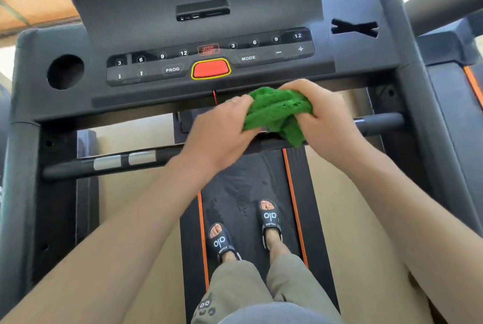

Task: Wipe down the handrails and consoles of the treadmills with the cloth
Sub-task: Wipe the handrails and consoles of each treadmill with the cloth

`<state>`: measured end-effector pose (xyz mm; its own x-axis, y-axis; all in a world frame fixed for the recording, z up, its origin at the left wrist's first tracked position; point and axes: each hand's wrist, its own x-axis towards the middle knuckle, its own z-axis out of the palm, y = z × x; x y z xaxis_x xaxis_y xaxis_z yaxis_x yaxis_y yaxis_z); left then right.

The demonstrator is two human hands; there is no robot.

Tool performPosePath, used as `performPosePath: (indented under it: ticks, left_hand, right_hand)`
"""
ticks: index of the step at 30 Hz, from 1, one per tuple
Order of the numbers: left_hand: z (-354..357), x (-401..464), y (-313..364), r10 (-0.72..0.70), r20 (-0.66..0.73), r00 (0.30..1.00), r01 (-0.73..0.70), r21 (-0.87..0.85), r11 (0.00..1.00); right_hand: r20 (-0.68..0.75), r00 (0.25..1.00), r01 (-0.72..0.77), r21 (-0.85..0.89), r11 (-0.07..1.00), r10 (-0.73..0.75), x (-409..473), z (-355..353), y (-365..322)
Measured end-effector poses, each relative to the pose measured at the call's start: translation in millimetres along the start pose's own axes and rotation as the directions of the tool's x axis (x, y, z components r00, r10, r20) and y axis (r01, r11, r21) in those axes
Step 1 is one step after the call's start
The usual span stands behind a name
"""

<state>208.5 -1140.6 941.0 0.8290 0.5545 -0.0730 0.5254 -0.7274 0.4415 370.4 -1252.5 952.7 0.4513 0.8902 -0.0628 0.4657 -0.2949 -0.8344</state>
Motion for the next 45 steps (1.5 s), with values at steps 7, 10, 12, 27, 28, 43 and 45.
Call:
performPosePath:
  ticks: [7, 10, 12, 27, 28, 43, 45]
  left_hand:
    - [60, 10, 14, -0.021, 0.395, 0.918, -0.115, 0.317, 0.941]
    - [47, 16, 1, -0.061, 0.454, 0.889, 0.015, 0.104, 0.994]
    - [48, 21, -3, -0.107, 0.469, 0.877, 0.025, 0.177, 0.984]
    - [60, 69, -2, -0.268, 0.716, 0.644, 0.252, 0.132, 0.959]
    - [65, 61, 0, -0.276, 0.596, 0.754, 0.181, 0.216, 0.959]
    - [86, 60, 33, -0.172, 0.367, 0.914, 0.047, 0.327, 0.944]
    - [74, 73, 36, -0.225, 0.547, 0.807, 0.098, 0.25, 0.963]
  right_hand:
    - [0.543, 0.839, 0.335, -0.555, 0.761, 0.027, -25, -3, 69]
    - [0.531, 0.847, 0.319, -0.504, 0.803, -0.003, -15, -12, 67]
    - [0.53, 0.848, 0.379, -0.621, 0.686, 0.012, -6, -7, 69]
    - [0.569, 0.729, 0.21, -0.715, 0.666, 0.381, 54, 6, 77]
    - [0.459, 0.875, 0.291, -0.755, 0.588, 0.156, 35, 11, 87]
    - [0.47, 0.829, 0.195, -0.75, 0.632, 0.303, 39, -1, 75]
    - [0.35, 0.931, 0.237, -0.795, 0.559, 0.103, 19, -11, 100]
